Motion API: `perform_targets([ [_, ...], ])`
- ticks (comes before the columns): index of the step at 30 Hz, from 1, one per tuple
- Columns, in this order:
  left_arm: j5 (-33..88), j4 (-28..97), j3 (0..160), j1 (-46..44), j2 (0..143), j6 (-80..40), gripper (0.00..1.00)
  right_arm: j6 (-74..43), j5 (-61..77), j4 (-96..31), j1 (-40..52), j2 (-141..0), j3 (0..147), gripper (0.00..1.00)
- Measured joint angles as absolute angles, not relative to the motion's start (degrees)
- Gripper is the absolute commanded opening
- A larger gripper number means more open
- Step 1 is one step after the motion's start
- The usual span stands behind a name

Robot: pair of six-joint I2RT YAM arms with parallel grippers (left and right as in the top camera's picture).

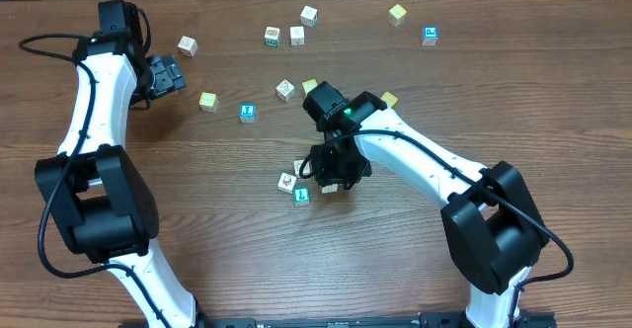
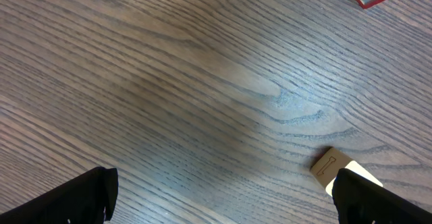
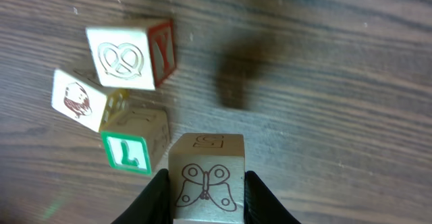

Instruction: Form a circle

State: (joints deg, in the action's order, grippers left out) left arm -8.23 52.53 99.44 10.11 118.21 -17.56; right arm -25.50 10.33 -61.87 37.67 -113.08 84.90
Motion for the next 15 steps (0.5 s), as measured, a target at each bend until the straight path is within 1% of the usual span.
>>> perform_targets([
  [4, -8.23, 52.53, 99.44, 10.11, 118.21, -17.58, 1.0, -26.46, 10.31, -59.31, 37.65, -113.08, 83.64, 0.33],
  [10, -8.23, 52.53, 99.44, 10.11, 118.21, -17.58, 0.99, -27.4, 10.26, -56.25, 37.65, -113.08, 80.29, 0.34],
  [13, -8.23, 52.53, 99.44, 10.11, 118.21, -17.56, 1.0, -27.51, 10.31, -55.42, 37.65, -113.08, 80.14, 0.37],
  [15, -8.23, 52.53, 99.44, 10.11, 118.21, -17.58, 0.99, -27.62, 10.31, -54.87, 37.65, -113.08, 80.14, 0.37],
])
